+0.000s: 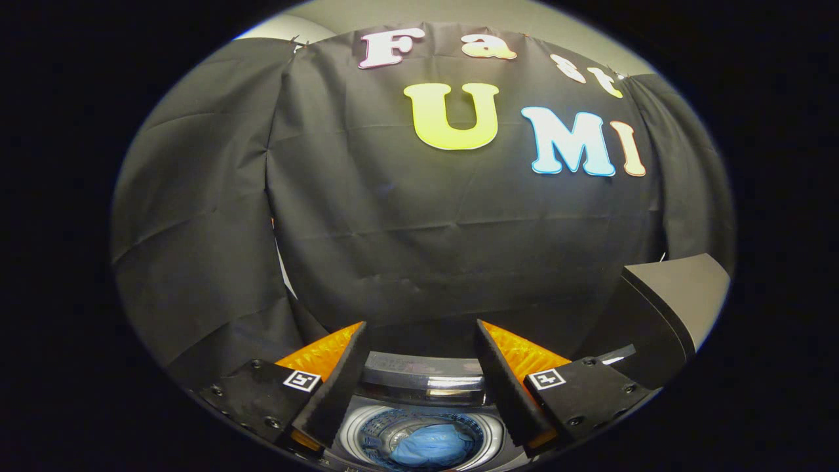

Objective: Put the clothes into the washing machine and then close the washing machine lid.

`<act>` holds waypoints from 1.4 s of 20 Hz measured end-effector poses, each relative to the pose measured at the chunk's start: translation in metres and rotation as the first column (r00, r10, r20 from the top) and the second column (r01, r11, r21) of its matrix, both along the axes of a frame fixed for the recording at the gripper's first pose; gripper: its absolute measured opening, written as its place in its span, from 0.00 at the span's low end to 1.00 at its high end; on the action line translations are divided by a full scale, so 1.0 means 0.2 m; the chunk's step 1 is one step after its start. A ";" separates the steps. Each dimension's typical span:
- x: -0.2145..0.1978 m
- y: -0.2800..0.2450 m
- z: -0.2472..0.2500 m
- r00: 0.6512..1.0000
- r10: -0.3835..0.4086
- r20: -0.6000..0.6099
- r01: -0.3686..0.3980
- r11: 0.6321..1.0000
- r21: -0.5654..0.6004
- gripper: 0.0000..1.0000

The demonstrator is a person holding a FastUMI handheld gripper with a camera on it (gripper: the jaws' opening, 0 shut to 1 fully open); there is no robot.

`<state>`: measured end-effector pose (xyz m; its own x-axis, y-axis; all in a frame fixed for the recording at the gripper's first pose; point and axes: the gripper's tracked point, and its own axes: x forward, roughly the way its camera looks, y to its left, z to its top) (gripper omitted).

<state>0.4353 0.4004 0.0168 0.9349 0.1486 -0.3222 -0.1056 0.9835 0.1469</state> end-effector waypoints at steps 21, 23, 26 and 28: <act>-0.54 0.07 -0.35 0.996 0.067 -0.051 -0.067 0.998 0.000 0.98; -0.61 0.05 -0.39 0.996 0.070 -0.063 -0.070 0.998 0.005 0.99; -0.66 0.00 -0.41 0.996 0.067 -0.060 -0.068 0.998 -0.015 0.99; -0.68 -0.05 -0.42 0.996 0.062 -0.059 -0.063 0.998 -0.017 0.99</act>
<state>0.2990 0.3900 -0.0671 0.9035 0.1995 -0.3794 -0.1586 0.9779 0.1365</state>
